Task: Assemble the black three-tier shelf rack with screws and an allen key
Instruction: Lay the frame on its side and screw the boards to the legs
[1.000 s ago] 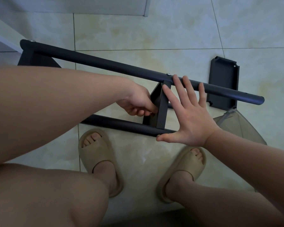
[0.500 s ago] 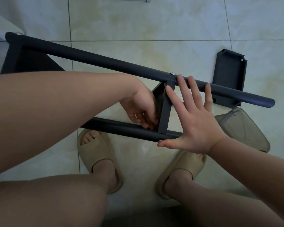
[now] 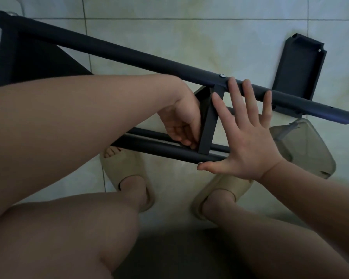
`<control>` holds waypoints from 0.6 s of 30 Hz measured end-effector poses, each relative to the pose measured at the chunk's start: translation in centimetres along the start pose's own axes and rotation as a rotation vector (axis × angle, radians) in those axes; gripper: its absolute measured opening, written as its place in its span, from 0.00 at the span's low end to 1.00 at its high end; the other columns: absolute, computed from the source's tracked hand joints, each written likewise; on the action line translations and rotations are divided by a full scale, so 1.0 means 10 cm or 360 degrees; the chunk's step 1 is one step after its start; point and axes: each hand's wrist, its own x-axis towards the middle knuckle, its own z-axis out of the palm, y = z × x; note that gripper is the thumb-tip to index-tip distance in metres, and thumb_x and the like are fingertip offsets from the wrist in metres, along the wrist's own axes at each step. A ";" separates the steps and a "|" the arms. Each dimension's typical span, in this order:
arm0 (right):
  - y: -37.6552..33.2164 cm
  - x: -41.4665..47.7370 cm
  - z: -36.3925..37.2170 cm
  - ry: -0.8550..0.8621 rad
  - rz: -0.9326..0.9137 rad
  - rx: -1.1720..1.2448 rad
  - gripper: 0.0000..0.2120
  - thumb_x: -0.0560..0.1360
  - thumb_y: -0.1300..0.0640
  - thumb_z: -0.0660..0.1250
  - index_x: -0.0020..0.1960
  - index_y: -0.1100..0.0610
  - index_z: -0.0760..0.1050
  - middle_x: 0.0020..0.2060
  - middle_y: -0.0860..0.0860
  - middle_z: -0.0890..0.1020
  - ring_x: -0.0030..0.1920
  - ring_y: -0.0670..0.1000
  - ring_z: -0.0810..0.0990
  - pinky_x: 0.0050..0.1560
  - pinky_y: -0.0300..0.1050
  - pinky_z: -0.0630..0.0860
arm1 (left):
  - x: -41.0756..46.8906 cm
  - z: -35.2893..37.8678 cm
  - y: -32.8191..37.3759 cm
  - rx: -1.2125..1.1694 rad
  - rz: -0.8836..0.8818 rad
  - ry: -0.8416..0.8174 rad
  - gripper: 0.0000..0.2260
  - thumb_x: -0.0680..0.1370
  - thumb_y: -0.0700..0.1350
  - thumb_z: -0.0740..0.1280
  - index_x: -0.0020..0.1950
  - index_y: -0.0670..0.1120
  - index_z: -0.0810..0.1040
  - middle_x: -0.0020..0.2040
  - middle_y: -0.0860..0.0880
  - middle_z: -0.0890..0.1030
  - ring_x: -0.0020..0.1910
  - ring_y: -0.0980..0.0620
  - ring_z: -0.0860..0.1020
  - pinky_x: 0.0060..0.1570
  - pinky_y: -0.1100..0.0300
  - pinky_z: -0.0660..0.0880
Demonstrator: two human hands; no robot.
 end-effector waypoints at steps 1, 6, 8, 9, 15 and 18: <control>0.00 0.00 0.00 -0.0001 0.0001 -0.0001 0.61 0.65 0.15 0.54 0.83 0.57 0.52 0.81 0.63 0.50 0.81 0.67 0.45 0.75 0.76 0.41 | 0.01 0.00 0.00 0.0006 -0.0017 0.0000 0.05 0.79 0.40 0.68 0.49 0.44 0.83 0.41 0.49 0.84 0.37 0.56 0.80 0.40 0.64 0.76; -0.01 0.01 0.01 -0.0008 0.0007 0.0004 0.61 0.65 0.15 0.55 0.83 0.57 0.51 0.81 0.63 0.49 0.81 0.67 0.44 0.74 0.75 0.39 | 0.01 0.00 0.01 -0.0022 -0.0052 -0.0017 0.06 0.79 0.39 0.67 0.48 0.44 0.83 0.40 0.49 0.84 0.37 0.56 0.80 0.39 0.65 0.76; -0.01 0.01 0.01 -0.0012 0.0006 0.0004 0.61 0.65 0.15 0.54 0.83 0.56 0.50 0.81 0.63 0.49 0.81 0.66 0.44 0.75 0.75 0.39 | 0.00 0.00 0.00 -0.0031 -0.0042 -0.0015 0.06 0.79 0.38 0.67 0.48 0.43 0.84 0.41 0.49 0.85 0.37 0.56 0.80 0.40 0.65 0.77; -0.01 0.00 0.01 -0.0011 0.0007 0.0002 0.61 0.65 0.15 0.54 0.83 0.56 0.50 0.81 0.63 0.49 0.81 0.66 0.44 0.75 0.75 0.39 | 0.00 0.01 0.00 -0.0036 -0.0039 -0.0010 0.05 0.78 0.37 0.67 0.49 0.43 0.83 0.41 0.48 0.85 0.37 0.56 0.80 0.40 0.65 0.77; 0.00 0.00 0.02 0.0010 0.0006 0.0007 0.62 0.64 0.15 0.55 0.83 0.56 0.49 0.82 0.62 0.48 0.81 0.66 0.44 0.75 0.74 0.38 | 0.01 0.03 -0.03 -0.0086 0.0011 0.0031 0.05 0.78 0.35 0.67 0.48 0.42 0.83 0.40 0.48 0.84 0.37 0.56 0.81 0.41 0.64 0.79; 0.00 0.01 0.03 0.0021 0.0000 0.0001 0.62 0.64 0.15 0.56 0.83 0.56 0.49 0.81 0.63 0.49 0.81 0.67 0.44 0.74 0.76 0.40 | 0.00 0.03 -0.03 -0.0102 0.0031 0.0048 0.06 0.77 0.34 0.67 0.49 0.41 0.83 0.40 0.48 0.84 0.39 0.55 0.81 0.43 0.63 0.80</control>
